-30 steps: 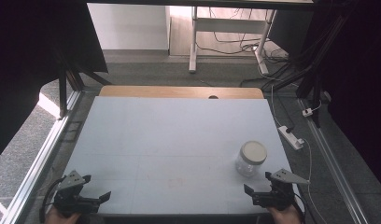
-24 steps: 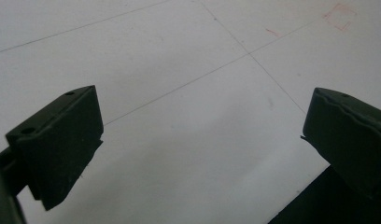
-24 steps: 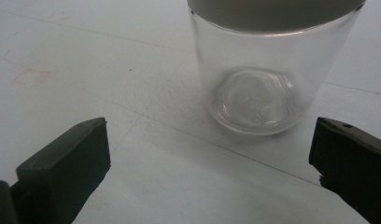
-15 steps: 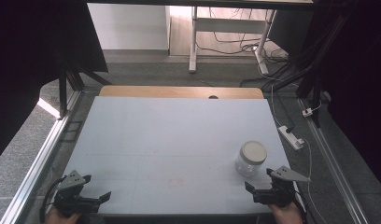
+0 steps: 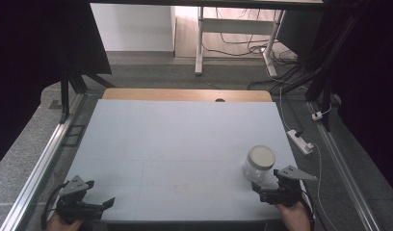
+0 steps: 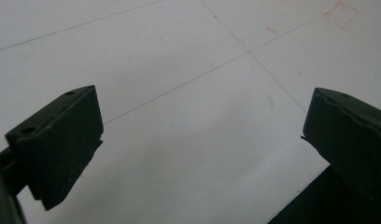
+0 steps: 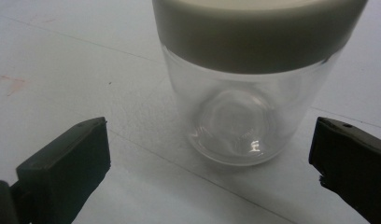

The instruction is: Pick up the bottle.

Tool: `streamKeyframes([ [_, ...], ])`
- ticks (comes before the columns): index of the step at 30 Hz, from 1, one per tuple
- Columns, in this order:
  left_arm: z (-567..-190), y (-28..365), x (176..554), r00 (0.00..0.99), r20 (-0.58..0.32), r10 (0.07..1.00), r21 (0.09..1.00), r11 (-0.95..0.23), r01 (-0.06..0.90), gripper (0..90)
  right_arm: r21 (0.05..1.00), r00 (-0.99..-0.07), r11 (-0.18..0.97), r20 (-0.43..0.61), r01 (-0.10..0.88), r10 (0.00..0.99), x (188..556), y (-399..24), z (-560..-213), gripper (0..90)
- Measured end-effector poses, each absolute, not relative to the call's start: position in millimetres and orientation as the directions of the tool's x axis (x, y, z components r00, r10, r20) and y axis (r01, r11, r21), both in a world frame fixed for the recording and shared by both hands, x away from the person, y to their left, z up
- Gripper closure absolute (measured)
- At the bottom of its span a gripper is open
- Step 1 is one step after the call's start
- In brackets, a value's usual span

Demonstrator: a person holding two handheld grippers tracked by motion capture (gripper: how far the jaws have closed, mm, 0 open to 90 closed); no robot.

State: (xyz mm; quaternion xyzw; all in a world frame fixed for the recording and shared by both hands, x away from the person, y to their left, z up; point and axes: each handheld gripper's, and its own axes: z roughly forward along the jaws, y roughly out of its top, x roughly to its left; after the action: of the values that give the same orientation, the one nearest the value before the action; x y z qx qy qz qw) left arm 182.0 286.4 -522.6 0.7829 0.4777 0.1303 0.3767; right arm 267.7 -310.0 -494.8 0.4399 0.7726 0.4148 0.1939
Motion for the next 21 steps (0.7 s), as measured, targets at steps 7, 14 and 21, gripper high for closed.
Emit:
streamKeyframes([
  [7,-523,286,182,0.51,-0.157,0.846,0.713,-0.26,0.652,0.0,0.806,-0.526,0.274,0.054,0.525,0.849,276,-311,-496,0.0],
  [14,-523,286,183,0.51,-0.159,0.846,0.712,-0.26,0.653,0.0,0.808,-0.537,0.291,0.037,0.513,0.843,287,-310,-498,0.0],
  [21,-523,286,183,0.51,-0.158,0.845,0.71,-0.261,0.653,0.0,0.802,-0.54,0.305,0.026,0.514,0.841,297,-307,-501,0.0],
])
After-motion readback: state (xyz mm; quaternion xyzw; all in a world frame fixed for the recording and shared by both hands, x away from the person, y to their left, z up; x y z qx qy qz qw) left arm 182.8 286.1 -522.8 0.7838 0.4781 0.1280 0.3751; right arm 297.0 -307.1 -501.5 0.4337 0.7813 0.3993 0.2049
